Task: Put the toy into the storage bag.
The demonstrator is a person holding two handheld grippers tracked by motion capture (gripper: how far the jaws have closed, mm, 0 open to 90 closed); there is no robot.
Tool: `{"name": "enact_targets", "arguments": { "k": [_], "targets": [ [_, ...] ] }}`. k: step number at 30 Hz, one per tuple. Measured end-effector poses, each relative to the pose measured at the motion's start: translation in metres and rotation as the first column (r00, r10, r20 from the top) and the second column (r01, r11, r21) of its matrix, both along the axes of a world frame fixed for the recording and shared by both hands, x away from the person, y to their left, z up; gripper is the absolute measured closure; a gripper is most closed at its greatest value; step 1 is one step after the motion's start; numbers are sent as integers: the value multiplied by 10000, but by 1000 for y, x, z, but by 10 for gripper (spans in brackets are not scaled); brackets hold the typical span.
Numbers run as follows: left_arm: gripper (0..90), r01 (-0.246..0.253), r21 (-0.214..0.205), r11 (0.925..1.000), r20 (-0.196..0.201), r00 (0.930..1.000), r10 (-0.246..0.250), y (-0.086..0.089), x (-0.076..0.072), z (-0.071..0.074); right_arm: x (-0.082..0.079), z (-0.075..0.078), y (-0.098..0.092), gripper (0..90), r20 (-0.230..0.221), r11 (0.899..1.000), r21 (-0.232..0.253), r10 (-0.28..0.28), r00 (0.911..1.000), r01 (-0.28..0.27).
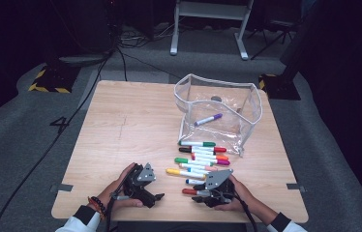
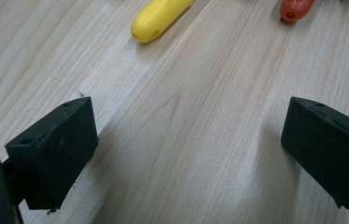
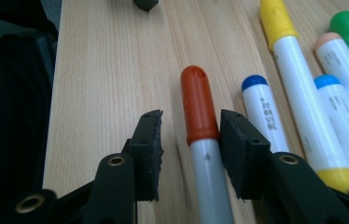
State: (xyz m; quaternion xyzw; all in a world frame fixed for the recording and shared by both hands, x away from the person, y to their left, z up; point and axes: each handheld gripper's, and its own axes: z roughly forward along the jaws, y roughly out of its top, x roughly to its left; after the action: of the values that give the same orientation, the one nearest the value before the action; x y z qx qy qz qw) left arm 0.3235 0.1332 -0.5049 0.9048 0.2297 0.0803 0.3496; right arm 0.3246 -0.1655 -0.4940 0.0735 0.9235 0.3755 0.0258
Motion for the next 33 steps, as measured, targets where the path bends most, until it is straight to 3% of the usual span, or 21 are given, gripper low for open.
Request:
{"name": "enact_targets", "arguments": {
  "k": [2, 8, 14, 16, 20, 31, 32, 33],
  "targets": [
    [40, 2, 1, 10000, 0, 10000, -2, 0, 0, 0, 0, -1, 4, 619, -91, 10000, 57, -62, 9999, 63],
    [40, -4, -17, 10000, -8, 10000, 4, 0, 0, 0, -3, -1, 8, 735, 235, 9999, 121, -48, 9997, 45],
    [41, 79, -26, 10000, -22, 10000, -79, 1, 0, 0, -4, 0, -3, 745, 345, 10000, -15, -53, 9994, 53],
    [41, 77, -24, 10000, -19, 10000, -77, 1, 0, 0, -4, 1, -8, 746, 173, 10000, -25, -68, 9998, 68],
    [40, 76, -26, 10000, -19, 10000, -76, 1, 0, 0, -2, 8, -19, 747, 35, 9994, 252, -244, 9997, 243],
    [41, 55, -29, 10000, -8, 10000, -55, 1, 0, 0, 3, 45, -56, 747, 453, 9862, 1327, -1058, 9934, 989],
    [41, 53, -30, 10000, -8, 10000, -53, 1, 0, 0, 6, 54, -65, 747, 754, 9819, 1515, -1258, 9892, 1133],
    [41, 53, -28, 10000, -5, 10000, -53, 1, 0, 0, 8, 58, -68, 747, 750, 9776, 1697, -1384, 9875, 1241]
  ]
}}
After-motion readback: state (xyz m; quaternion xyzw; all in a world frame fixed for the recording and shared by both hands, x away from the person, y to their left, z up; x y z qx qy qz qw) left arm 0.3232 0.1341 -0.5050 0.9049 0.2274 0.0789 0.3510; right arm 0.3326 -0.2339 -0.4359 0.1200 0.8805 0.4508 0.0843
